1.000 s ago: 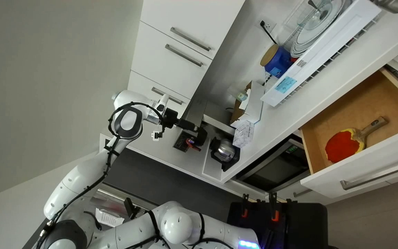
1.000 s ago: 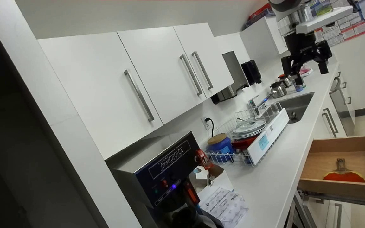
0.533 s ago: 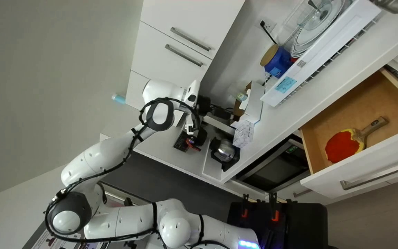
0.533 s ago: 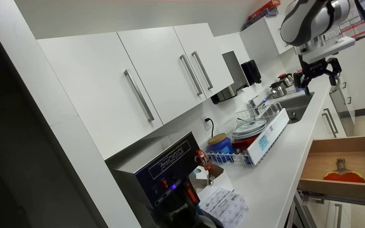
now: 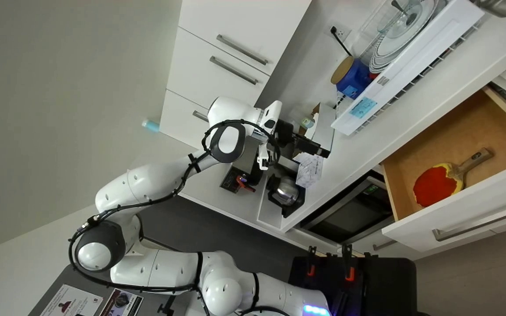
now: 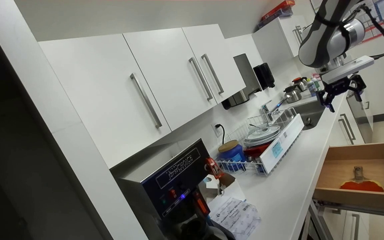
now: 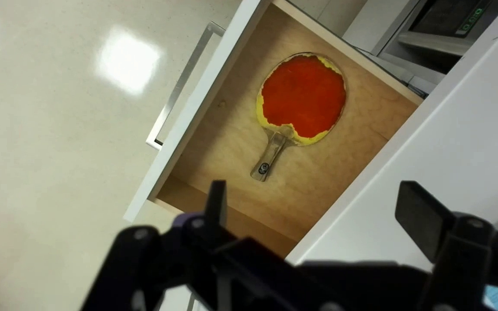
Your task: Place the paddle on the counter
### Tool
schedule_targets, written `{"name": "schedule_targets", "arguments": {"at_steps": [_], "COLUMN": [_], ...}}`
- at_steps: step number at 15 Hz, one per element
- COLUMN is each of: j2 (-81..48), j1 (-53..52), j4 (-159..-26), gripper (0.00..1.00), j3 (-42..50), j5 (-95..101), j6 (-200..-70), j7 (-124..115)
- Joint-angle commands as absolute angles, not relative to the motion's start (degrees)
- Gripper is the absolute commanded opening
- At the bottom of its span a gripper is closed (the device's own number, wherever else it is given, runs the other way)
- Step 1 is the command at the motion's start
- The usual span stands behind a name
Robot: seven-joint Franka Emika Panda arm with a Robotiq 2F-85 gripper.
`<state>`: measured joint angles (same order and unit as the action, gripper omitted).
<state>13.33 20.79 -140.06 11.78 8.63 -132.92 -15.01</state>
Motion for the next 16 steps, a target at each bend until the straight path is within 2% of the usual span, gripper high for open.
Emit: {"name": "schedule_targets", "arguments": {"at_steps": [1, 9, 16], "j2": [10.7, -13.9, -29.7], "j1": [20.6, 19.9, 21.3], "j4": [-138.7, -130.2, -121.5], "gripper": [1.0, 1.0, 1.0], "j3": [11.9, 16.2, 14.1], "j5": [9.2, -4.6, -19.2], "j6": [-134.4, -148.5, -154.9], "j7": [-19.3, -25.6, -21.3]}}
